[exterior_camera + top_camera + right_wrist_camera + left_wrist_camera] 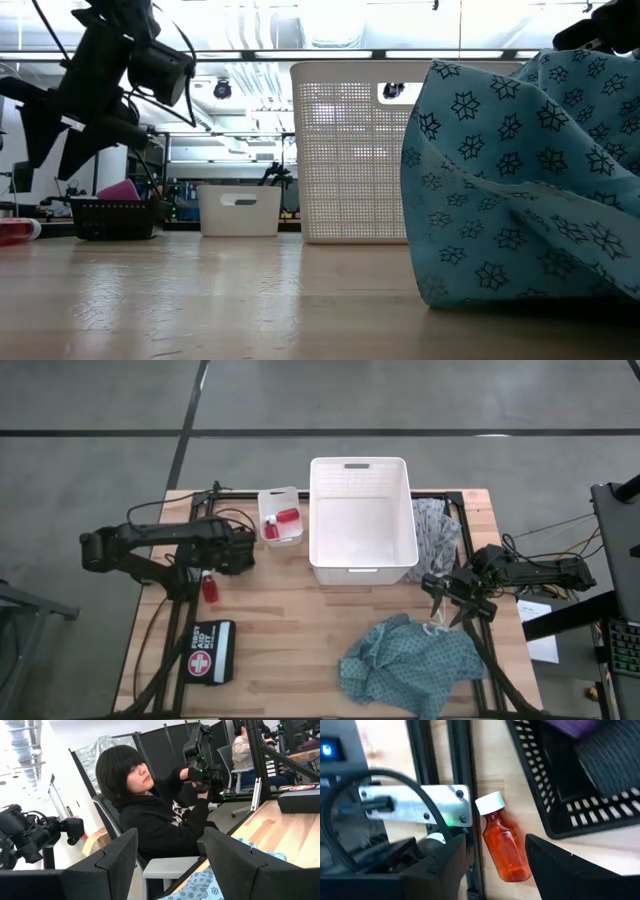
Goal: Pick & Place Medicine items
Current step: Put the red pill bottle into the white bin
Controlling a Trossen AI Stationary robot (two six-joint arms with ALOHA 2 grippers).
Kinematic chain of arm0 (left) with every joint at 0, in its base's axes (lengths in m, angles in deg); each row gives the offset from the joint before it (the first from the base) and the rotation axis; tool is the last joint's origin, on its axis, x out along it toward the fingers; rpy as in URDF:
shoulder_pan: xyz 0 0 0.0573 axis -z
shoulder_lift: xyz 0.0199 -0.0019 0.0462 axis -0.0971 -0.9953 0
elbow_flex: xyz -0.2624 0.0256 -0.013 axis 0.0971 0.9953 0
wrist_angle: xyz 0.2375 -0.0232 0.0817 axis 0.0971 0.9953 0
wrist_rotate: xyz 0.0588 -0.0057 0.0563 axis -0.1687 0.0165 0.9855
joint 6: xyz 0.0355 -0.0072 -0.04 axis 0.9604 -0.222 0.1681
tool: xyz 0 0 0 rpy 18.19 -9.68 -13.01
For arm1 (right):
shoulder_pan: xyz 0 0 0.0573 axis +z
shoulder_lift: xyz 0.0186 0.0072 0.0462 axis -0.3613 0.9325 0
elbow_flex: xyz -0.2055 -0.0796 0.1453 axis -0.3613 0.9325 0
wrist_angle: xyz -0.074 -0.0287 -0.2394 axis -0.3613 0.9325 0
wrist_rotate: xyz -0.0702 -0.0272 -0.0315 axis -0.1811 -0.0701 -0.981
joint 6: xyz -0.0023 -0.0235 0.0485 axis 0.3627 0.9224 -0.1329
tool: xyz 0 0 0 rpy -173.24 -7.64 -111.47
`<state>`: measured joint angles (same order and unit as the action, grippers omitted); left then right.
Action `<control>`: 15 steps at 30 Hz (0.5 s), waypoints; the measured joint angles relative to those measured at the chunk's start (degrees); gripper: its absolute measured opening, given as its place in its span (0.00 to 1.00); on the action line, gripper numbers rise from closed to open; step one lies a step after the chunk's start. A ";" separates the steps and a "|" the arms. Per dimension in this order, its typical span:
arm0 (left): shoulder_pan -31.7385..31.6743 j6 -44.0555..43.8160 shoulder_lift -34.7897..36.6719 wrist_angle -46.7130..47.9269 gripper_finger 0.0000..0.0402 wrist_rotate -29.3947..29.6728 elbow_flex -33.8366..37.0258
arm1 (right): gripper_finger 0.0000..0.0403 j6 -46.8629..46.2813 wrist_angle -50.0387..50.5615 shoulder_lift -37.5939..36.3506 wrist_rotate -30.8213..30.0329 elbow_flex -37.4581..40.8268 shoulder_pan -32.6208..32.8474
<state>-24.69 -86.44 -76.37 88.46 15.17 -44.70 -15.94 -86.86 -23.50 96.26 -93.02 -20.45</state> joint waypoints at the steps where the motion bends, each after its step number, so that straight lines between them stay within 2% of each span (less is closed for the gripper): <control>1: 0.00 -1.63 0.00 -0.01 0.52 -0.47 0.33 | 0.56 0.00 0.00 0.00 0.00 0.00 -0.01; 7: 0.00 -5.79 -0.02 -3.49 0.52 -0.90 2.91 | 0.56 0.00 0.00 0.00 0.00 0.00 0.00; 15: -0.87 -4.58 -0.15 -6.41 0.49 0.42 3.17 | 0.56 0.02 0.00 0.00 0.00 0.00 0.00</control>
<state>-25.56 -91.02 -76.53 82.05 15.59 -41.53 -15.93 -86.86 -23.50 96.26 -93.02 -20.45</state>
